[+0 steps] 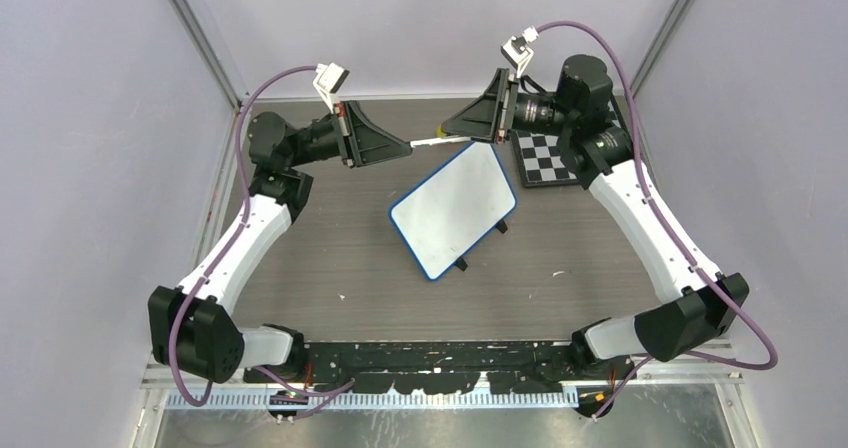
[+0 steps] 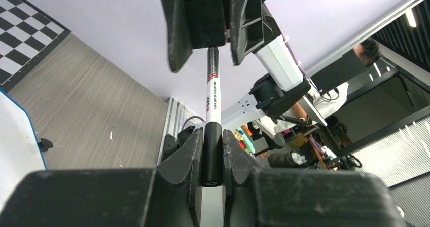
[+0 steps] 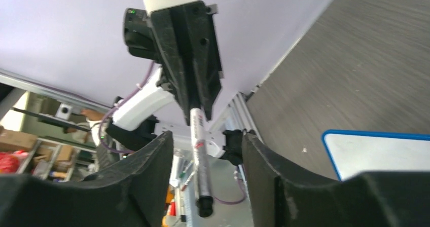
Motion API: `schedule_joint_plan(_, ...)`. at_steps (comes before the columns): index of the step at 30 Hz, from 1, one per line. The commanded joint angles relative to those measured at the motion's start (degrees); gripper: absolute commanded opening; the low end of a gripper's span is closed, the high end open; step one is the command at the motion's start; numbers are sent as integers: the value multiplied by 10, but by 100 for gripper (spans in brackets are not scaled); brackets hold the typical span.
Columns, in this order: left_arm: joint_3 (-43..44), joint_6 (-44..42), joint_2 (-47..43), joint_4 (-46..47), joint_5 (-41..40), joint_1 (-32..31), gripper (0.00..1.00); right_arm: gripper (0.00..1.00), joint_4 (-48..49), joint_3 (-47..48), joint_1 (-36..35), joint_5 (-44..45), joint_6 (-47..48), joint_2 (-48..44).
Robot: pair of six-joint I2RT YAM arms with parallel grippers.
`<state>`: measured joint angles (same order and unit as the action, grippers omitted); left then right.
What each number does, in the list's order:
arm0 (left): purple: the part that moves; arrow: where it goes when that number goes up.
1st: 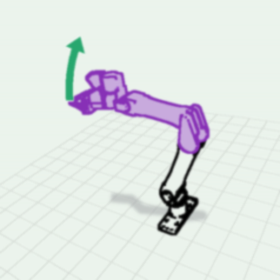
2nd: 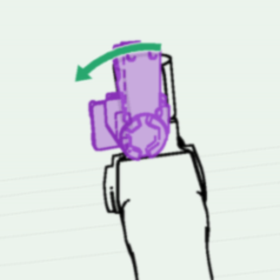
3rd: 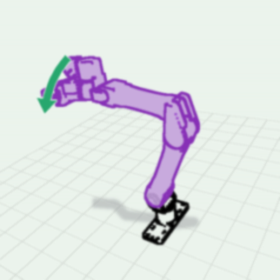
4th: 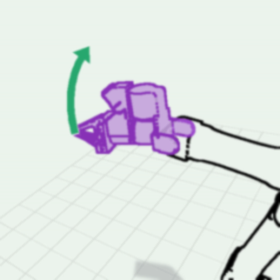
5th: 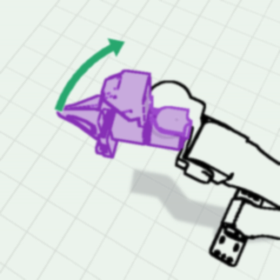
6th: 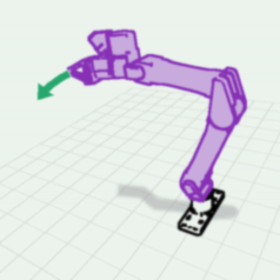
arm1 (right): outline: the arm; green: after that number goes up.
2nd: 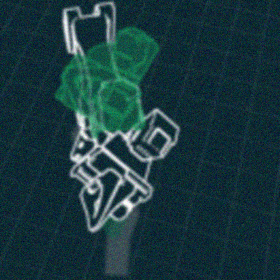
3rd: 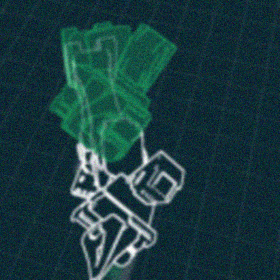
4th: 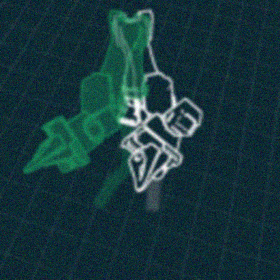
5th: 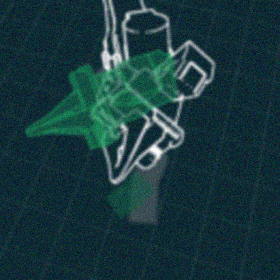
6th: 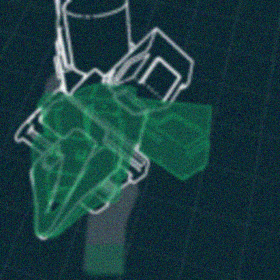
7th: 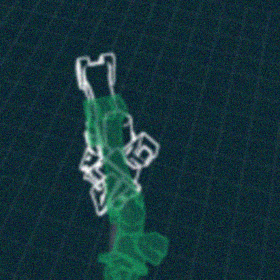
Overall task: Write a sentence on the whiteboard
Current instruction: Open the whiteboard marker at the center of the board.
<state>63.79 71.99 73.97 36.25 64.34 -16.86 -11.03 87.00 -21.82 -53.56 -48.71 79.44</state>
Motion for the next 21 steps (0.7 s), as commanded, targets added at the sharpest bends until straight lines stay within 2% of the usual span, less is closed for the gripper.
schedule_joint_plan(1, -7, 8, -3, 34, -18, -10, 0, 50, 122, 6, -14, -29, -90, 2)
schedule_joint_plan(3, -7, 7, -1, 34, -17, -11, 0, 46, 124, 9, -18, -34, -91, 6)
schedule_joint_plan(10, -7, 5, -4, 36, -26, -11, 0, 44, 124, -3, -23, -38, -87, 2)
schedule_joint_plan(15, 1, -18, -7, 7, -31, -10, 0, 51, 100, -4, -23, -33, -70, -1)
schedule_joint_plan(21, 6, -52, -11, -36, -49, -9, 0, 46, 57, 2, -25, -15, -34, 1)
